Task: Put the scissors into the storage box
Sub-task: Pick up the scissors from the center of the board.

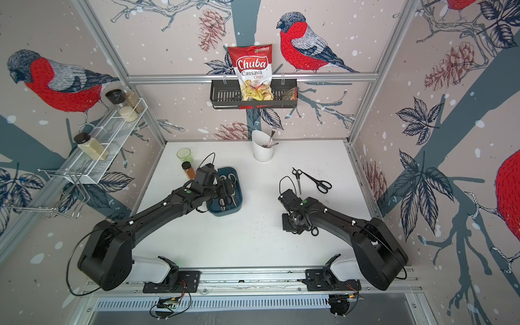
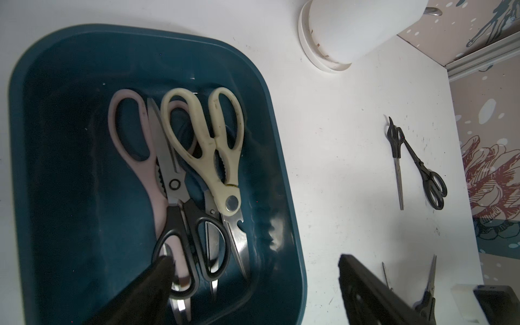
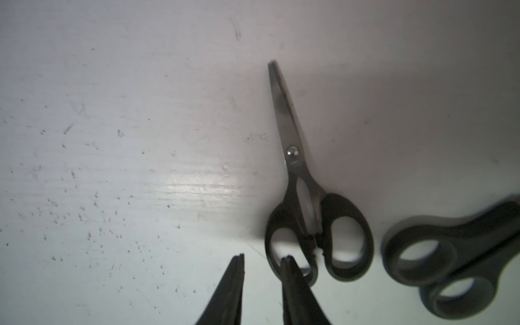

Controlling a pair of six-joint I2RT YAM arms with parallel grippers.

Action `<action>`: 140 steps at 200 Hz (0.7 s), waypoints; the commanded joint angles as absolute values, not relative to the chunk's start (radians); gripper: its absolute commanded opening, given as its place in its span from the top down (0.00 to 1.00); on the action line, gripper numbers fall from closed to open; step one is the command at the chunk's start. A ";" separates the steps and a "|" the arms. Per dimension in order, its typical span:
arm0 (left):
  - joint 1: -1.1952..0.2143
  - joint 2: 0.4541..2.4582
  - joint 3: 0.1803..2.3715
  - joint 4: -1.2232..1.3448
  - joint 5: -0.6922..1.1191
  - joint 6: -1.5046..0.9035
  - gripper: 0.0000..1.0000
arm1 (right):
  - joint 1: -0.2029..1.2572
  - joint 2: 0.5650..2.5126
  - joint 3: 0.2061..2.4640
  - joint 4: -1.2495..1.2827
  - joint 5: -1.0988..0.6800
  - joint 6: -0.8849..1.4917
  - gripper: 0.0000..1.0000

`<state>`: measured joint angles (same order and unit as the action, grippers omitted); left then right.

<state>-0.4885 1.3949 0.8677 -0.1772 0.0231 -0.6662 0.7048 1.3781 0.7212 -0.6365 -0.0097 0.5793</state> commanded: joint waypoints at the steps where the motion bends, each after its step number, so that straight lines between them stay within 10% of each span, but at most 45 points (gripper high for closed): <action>1: -0.492 1.393 0.872 -0.176 0.009 -0.670 0.05 | 0.705 1.390 0.719 -0.636 0.011 0.577 0.72; 140: -0.491 1.370 0.864 -0.191 -0.021 -0.661 0.05 | 0.782 1.528 0.754 -0.615 0.078 0.592 0.80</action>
<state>-0.4892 1.3792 0.8635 -0.1860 -0.0006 -0.6659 0.7761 1.5074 0.7647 -0.6327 0.0578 0.5789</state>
